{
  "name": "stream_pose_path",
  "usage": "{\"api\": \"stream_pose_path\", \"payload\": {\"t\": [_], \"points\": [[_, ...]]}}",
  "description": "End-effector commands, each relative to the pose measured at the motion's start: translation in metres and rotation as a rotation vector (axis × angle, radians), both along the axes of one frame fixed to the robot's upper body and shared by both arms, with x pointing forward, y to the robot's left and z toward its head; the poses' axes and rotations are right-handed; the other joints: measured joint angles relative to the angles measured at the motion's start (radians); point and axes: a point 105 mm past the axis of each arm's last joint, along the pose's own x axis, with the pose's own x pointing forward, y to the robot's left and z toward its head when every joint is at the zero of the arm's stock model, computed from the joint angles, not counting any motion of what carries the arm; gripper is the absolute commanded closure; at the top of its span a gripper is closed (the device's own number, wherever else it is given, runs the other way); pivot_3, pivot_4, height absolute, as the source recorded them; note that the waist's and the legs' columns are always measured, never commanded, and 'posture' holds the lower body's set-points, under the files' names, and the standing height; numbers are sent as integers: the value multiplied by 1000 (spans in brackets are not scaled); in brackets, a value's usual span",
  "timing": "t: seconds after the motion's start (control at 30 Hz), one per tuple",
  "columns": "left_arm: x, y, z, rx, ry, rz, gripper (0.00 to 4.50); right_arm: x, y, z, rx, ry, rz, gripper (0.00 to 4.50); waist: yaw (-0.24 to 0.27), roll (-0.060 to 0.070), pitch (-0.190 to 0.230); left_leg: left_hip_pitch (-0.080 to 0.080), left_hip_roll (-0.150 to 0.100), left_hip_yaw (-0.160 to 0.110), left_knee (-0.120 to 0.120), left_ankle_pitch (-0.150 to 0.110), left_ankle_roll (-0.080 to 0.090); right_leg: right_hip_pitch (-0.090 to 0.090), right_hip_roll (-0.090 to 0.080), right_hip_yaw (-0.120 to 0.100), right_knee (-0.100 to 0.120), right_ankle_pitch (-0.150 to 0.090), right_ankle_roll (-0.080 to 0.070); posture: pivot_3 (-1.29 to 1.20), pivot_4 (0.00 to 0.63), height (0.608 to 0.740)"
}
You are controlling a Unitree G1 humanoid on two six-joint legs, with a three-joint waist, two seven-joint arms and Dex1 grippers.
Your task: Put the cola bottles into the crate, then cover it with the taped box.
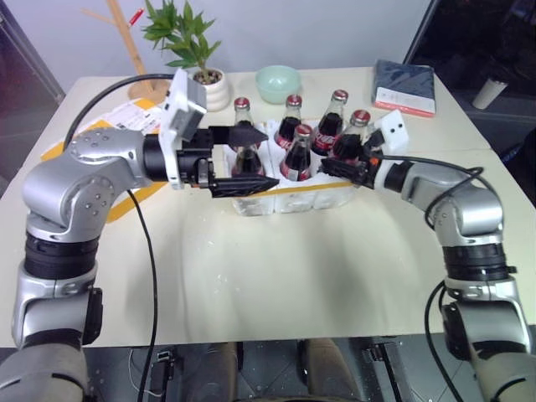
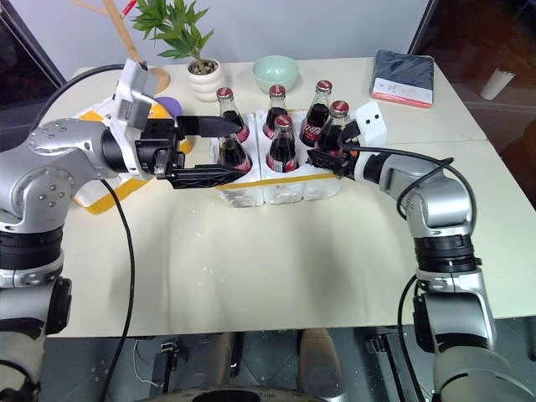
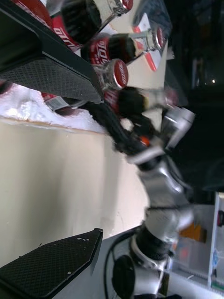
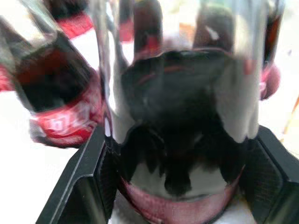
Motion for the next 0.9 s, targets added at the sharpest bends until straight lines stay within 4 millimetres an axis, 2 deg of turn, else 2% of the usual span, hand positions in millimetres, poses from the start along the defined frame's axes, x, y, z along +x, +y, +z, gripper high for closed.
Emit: {"api": "stream_pose_path", "payload": {"t": [0.03,0.1,0.2,0.3,0.4,0.47,0.53,0.7,0.77,0.9], "points": [[-3,-1,7,7,-51,-3,0,11,-13,-4,-6,3,-84,725,-1,0,0,0,0,0,0,0,0,1,0,0,0,0,0,0,150,739],[-2,2,5,10,-45,17,0,9,-15,-2,8,0,-83,22,0,0,0,2,0,0,1,0,-1,2,0,0,0,0,0,0,150,739],[-1,10,1,24,-50,73,0,-5,-14,18,41,-35,-42,22,5,0,0,3,0,0,2,1,-1,4,0,0,0,0,-1,0,150,739],[4,29,3,26,-74,196,0,-30,-17,58,109,-95,42,22,8,0,0,-1,0,0,1,1,-1,0,0,0,0,0,0,0,150,739],[5,44,6,40,-108,284,0,-49,-18,79,135,-120,104,22,7,1,0,-2,0,-1,-1,1,-1,-3,0,0,1,0,-1,0,150,739],[8,76,8,125,-180,456,0,-72,-22,100,128,-156,186,22,0,1,1,-1,0,-1,-3,0,0,-3,0,0,1,0,-1,0,150,739],[9,109,4,245,-245,622,0,-87,-28,109,109,-168,233,22,-4,3,2,-1,0,1,-4,0,0,-4,0,1,0,0,-1,0,150,739],[1,179,-20,531,-321,915,0,-107,-32,109,52,-152,317,22,1,2,1,0,2,2,-6,0,0,-3,0,1,-1,-1,-2,0,150,739],[-10,204,-37,670,-332,972,0,-109,-32,108,29,-159,330,22,0,2,2,0,2,2,-6,0,0,-3,0,1,-2,-2,-5,0,150,739],[-36,239,-68,860,-317,1023,0,-110,-36,102,20,-140,336,22,1,2,2,0,2,4,-6,0,0,-4,0,1,-2,-2,-5,0,150,739]]}}
